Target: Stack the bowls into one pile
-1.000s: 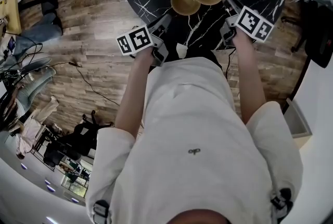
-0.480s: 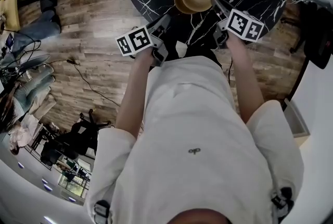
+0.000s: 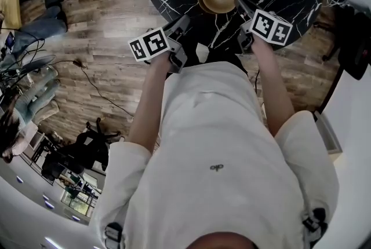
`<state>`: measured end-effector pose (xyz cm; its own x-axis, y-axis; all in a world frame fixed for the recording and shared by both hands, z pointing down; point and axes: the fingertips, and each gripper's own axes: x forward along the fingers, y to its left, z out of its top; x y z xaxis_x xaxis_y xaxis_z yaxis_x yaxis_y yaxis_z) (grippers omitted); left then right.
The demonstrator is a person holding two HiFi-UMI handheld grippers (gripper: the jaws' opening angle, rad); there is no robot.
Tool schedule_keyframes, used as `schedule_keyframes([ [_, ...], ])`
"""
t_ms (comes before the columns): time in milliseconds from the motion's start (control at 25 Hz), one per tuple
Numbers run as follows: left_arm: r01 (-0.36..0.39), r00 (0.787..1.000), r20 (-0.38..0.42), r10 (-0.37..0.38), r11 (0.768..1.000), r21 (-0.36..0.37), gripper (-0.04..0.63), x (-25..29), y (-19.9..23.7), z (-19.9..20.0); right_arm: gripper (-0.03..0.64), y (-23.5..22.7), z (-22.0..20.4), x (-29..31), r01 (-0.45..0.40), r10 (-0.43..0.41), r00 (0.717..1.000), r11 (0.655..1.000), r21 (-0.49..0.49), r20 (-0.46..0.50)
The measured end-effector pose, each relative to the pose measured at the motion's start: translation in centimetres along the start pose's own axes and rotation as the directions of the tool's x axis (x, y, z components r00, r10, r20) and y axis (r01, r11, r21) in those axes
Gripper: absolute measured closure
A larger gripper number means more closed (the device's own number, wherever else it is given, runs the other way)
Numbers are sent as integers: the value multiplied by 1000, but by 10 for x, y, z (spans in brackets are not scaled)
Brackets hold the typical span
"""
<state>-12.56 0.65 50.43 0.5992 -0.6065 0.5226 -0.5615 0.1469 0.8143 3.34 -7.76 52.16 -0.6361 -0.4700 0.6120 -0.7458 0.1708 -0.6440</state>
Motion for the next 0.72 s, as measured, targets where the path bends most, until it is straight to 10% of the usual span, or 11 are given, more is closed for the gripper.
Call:
schedule_keyframes([
  [720,-16,1000,26,17,1000,-22,581,-4,2,-8,592,-10,-23,20,36,-38,994,999,-18,-100],
])
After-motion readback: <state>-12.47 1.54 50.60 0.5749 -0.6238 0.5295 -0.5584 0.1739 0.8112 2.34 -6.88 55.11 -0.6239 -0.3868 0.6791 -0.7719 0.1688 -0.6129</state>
